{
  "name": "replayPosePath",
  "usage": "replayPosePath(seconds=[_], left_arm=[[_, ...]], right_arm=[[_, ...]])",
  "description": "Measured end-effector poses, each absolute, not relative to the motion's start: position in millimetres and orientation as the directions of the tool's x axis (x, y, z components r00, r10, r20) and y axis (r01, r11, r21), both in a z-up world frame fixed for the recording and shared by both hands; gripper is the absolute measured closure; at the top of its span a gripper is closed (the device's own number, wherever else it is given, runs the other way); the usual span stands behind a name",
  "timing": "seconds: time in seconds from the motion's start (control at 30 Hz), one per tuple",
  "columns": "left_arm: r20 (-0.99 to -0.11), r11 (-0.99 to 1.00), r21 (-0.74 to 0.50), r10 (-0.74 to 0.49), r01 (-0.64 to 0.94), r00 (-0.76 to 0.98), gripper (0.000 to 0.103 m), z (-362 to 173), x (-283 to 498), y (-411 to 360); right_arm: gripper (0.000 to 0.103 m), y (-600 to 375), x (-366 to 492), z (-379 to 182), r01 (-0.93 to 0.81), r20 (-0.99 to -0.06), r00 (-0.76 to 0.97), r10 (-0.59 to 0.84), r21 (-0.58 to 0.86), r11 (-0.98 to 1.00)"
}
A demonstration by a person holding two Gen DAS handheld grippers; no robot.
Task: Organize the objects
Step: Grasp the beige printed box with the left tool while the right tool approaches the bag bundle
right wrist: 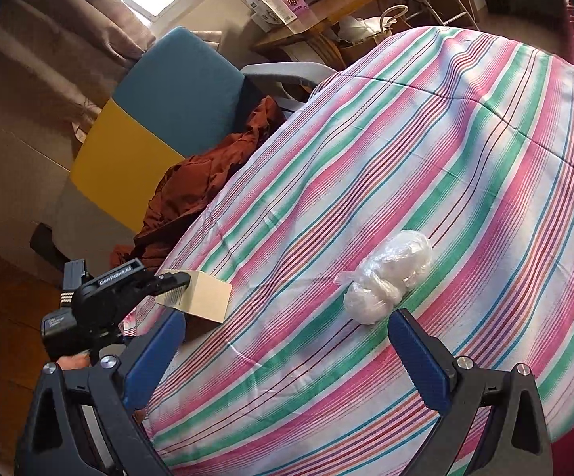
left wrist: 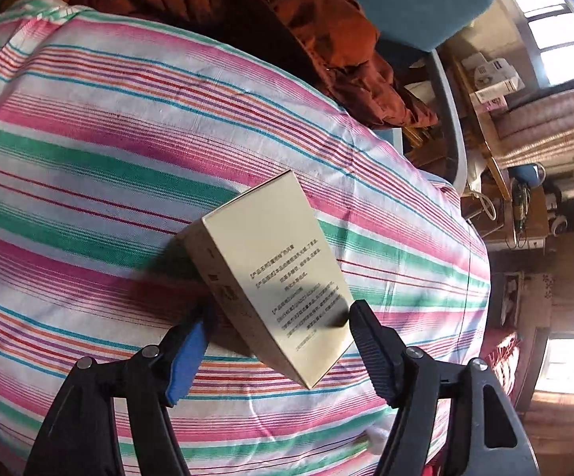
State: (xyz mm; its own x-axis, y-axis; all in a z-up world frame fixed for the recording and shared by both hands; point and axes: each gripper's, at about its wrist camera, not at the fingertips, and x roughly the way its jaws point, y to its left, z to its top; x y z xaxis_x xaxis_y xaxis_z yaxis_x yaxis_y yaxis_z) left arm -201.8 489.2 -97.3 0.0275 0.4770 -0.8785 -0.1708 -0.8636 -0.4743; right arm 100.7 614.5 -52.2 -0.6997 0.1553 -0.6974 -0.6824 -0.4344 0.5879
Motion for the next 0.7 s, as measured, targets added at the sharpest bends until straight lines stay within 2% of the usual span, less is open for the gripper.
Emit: replayPosePath(seconds=[0.27, 0.33, 0.5, 0.6, 0.63, 0.7], left_arm=[[-0.926, -0.906, -0.364, 0.378, -0.216, -0.023, 0.032, -91, -212, 508], [-0.939, -0.913, -0.326, 0.342, -0.245, -0.024, 0.029, -98, -212, 515], [-0.957, -0.877, -0.245, 0.286, -0.414, -0.039, 0.029, -110, -200, 526], [-0.944, -0.847, -0.264, 0.325, -0.461, -0.057, 0.042, -108, -190, 509], [-0.939, -0.837, -0.273, 0.340, -0.474, -0.060, 0.050, -107, -186, 501], [-0.933, -0.809, -0.276, 0.356, -0.519, -0.059, 0.053, -106, -173, 481]], right_arm=[[0.000, 613, 97, -57, -0.666, -0.697, -0.708, 0.114, 0.605, -0.436], [0.000, 614, 97, -57, -0.670, -0.699, -0.706, 0.118, 0.603, -0.433], [0.000, 619, 103, -58, -0.685, -0.701, -0.700, 0.140, 0.602, -0.409], [0.000, 624, 103, -61, -0.704, -0.715, -0.682, 0.152, 0.585, -0.403], [0.000, 625, 103, -62, -0.709, -0.718, -0.678, 0.157, 0.581, -0.400], [0.000, 628, 106, -63, -0.719, -0.723, -0.670, 0.167, 0.578, -0.386]])
